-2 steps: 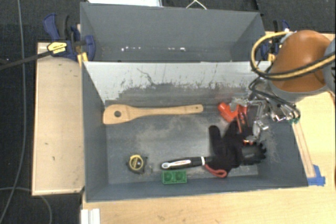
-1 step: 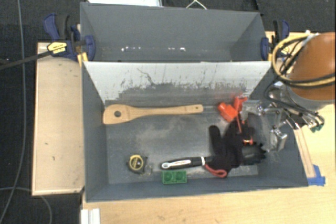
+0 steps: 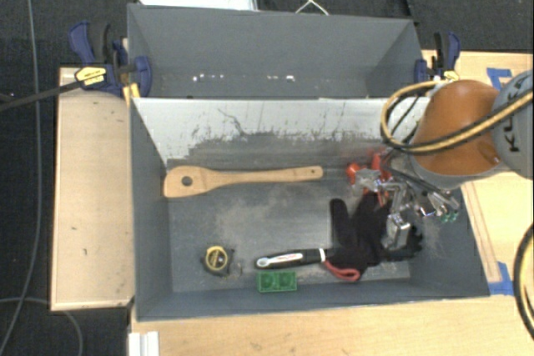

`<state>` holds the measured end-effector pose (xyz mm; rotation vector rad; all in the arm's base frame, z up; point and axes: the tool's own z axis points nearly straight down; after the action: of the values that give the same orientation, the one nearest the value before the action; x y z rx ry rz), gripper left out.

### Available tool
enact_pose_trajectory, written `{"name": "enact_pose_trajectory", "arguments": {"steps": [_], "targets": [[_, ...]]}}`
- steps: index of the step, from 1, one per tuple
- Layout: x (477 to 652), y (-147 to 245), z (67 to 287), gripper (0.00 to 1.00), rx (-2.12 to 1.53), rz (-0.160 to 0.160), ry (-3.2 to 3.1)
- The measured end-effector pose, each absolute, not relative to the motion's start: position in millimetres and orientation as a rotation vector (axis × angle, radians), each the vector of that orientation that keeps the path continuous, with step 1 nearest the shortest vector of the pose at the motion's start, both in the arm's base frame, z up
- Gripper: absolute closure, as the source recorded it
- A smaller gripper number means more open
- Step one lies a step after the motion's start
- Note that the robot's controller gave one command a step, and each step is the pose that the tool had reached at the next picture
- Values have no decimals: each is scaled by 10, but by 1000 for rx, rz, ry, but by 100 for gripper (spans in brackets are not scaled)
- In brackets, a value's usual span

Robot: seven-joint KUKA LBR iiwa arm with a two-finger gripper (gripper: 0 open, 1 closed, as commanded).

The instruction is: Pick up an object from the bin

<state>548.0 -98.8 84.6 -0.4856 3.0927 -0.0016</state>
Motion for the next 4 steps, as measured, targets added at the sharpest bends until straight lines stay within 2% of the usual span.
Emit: {"name": "enact_pose_trajectory", "arguments": {"steps": [1, 2, 3, 4], "targets": [[5250, -881, 1120, 100, -738, -15, 3031], [5249, -881, 1119, 100, -739, -15, 3031], [5904, -687, 1304, 0, -1390, -24, 2788], [5886, -696, 1293, 0, -1385, -21, 2795]]}}
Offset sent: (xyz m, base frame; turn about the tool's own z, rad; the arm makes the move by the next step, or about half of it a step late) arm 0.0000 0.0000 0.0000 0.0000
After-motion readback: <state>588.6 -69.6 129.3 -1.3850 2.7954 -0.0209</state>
